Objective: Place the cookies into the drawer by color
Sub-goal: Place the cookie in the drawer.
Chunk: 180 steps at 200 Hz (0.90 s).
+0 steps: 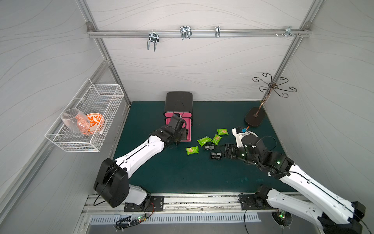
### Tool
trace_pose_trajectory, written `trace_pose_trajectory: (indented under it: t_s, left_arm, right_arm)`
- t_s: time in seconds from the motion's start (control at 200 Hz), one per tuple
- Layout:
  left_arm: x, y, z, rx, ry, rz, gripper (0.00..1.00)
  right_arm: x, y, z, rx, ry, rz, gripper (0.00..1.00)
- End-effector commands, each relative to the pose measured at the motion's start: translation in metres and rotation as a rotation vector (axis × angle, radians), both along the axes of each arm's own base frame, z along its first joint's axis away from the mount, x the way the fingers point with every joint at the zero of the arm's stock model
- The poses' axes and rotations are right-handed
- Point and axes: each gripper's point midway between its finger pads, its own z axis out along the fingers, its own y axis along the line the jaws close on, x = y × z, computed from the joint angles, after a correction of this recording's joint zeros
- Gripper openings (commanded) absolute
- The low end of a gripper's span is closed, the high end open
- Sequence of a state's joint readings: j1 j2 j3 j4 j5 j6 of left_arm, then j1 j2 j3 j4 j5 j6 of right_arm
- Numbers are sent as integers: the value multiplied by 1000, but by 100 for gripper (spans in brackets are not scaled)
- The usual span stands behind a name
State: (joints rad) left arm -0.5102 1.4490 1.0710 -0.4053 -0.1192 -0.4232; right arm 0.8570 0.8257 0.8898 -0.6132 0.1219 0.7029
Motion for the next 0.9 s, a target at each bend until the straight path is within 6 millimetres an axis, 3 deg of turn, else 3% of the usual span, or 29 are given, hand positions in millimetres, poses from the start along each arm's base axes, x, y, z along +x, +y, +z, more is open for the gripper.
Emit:
trace_pose_trajectory:
  t_s: [0.0, 0.115, 0.25, 0.44, 0.65, 0.765, 0.895]
  left_arm:
    - [31, 10, 2, 26, -59, 1, 25]
    - [48, 9, -14, 15, -34, -7, 32]
    - [65, 17, -21, 70, -50, 39, 44]
    - [71, 16, -8, 63, -84, 33, 72]
    - [55, 18, 22, -1, -117, 45, 74]
    - [39, -3, 48, -182, -131, 5, 73]
    - [9, -50, 66, -294, -165, -110, 72]
  right_arm:
    - [-3, -5, 5, 9, -12, -1, 76]
    - [-5, -11, 6, 5, -19, -10, 76]
    - [-8, -16, 6, -2, -20, -17, 76]
    - [-10, -20, 4, -3, -18, -29, 76]
    - [-7, -15, 3, 4, -14, -25, 76]
    - [-5, -12, 1, 3, -8, -21, 76]
    - [-1, -10, 1, 4, -15, -28, 76]
